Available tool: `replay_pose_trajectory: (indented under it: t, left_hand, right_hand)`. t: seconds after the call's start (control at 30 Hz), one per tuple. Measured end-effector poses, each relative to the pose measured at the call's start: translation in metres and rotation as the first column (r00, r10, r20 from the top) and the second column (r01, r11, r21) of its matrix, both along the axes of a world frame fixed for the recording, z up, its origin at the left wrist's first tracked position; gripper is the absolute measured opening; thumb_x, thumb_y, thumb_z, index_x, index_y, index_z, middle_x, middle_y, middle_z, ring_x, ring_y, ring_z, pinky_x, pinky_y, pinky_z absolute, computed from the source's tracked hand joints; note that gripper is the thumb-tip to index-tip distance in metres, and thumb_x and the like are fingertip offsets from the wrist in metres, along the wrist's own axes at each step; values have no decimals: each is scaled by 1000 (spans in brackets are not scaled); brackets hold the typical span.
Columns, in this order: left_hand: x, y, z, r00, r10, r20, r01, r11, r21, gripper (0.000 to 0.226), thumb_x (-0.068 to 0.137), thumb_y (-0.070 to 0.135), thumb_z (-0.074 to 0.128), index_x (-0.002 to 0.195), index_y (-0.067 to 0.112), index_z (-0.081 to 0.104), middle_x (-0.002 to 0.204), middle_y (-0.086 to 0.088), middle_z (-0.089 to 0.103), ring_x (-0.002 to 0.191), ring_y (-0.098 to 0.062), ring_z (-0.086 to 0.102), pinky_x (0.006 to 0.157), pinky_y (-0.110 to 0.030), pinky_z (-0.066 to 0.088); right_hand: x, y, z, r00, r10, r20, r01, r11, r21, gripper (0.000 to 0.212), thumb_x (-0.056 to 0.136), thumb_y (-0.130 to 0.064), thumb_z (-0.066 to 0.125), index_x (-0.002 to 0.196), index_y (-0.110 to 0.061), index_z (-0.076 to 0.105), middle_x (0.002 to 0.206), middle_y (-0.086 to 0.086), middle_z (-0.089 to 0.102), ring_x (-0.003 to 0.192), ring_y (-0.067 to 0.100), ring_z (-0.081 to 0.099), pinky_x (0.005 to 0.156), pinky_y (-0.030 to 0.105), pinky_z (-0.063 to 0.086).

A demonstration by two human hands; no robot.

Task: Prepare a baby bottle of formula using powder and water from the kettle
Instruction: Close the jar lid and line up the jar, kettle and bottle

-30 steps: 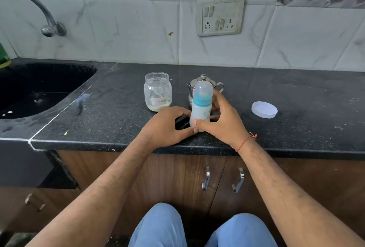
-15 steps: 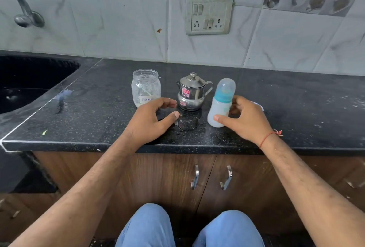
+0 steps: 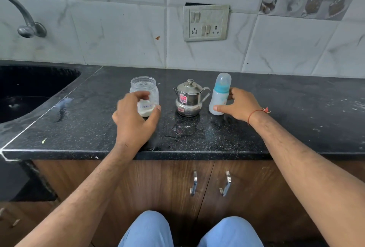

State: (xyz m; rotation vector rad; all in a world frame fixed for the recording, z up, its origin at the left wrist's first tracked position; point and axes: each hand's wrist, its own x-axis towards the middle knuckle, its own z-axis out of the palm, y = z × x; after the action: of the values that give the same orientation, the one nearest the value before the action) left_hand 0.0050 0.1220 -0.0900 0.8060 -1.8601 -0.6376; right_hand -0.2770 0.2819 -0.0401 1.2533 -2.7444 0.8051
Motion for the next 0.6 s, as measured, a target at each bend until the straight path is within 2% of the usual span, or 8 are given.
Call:
replay_pose_trajectory:
  t: [0.1, 0.13, 0.2, 0.23, 0.33, 0.43, 0.5, 0.6]
  left_hand:
    - [-2, -7, 1, 990, 104, -90, -97, 992, 78, 92, 83, 41, 90, 157, 24, 37, 153, 8, 40, 142, -20, 41, 119, -54, 30]
    - [-5, -11, 0, 989, 116, -97, -103, 986, 130, 108, 79, 44, 93, 163, 24, 27, 162, 4, 32, 149, -23, 37, 122, -57, 27]
    - [-10, -22, 1, 991, 127, -51, -112, 967, 228, 133, 73, 51, 97, 171, 22, 11, 174, -1, 19, 160, -28, 26, 130, -62, 20]
    - [-13, -27, 2, 992, 122, -21, -112, 958, 266, 141, 71, 54, 97, 172, 23, 5, 177, -3, 18, 163, -29, 24, 132, -63, 16]
    - [-19, -36, 1, 997, 72, 33, -79, 939, 336, 143, 72, 57, 95, 171, 31, -5, 171, -2, 41, 160, -28, 37, 132, -65, 0]
    - [-21, -36, 1, 997, 47, 58, -65, 932, 357, 136, 80, 54, 90, 169, 34, -10, 146, 9, 64, 148, -28, 54, 129, -69, -7]
    - [-21, -35, 1, 996, 68, 57, -84, 933, 351, 135, 79, 53, 91, 170, 33, -8, 139, 11, 67, 144, -27, 57, 130, -69, -8]
    - [-16, -33, 2, 993, 74, 90, -100, 938, 332, 137, 70, 62, 94, 169, 33, 4, 141, 9, 68, 146, -26, 56, 130, -67, -9]
  right_hand:
    - [-9, 15, 5, 1000, 6, -5, -5, 990, 139, 125, 60, -68, 90, 160, -18, 34, 159, -3, 51, 144, 25, 50, 119, 47, 41]
    - [-15, 22, 5, 1000, -4, -13, 7, 980, 198, 132, 59, -72, 88, 164, -19, 28, 162, -2, 47, 146, 27, 46, 120, 49, 39]
    - [-29, 36, 7, 998, -31, -52, 46, 945, 325, 129, 66, -78, 81, 166, -18, 25, 167, 4, 40, 152, 30, 38, 123, 49, 36]
    - [-35, 42, 8, 997, -39, -60, 59, 926, 373, 124, 70, -80, 76, 165, -18, 27, 169, 4, 37, 154, 32, 35, 123, 48, 35]
    - [-41, 56, 10, 998, -36, -42, 51, 895, 443, 100, 81, -77, 68, 162, -27, 36, 166, 0, 43, 148, 30, 44, 118, 42, 40]
    - [-38, 62, 15, 997, 41, -72, -1, 877, 481, 72, 90, -64, 67, 153, -35, 47, 153, -6, 57, 134, 25, 55, 105, 34, 44]
    - [-31, 64, 19, 995, 65, -79, -19, 874, 486, 72, 90, -61, 70, 153, -36, 48, 152, -7, 57, 133, 23, 56, 105, 33, 43]
    - [-14, 68, 27, 996, 78, -46, -48, 881, 471, 85, 80, -61, 79, 155, -38, 46, 150, -7, 58, 132, 21, 56, 107, 33, 42]
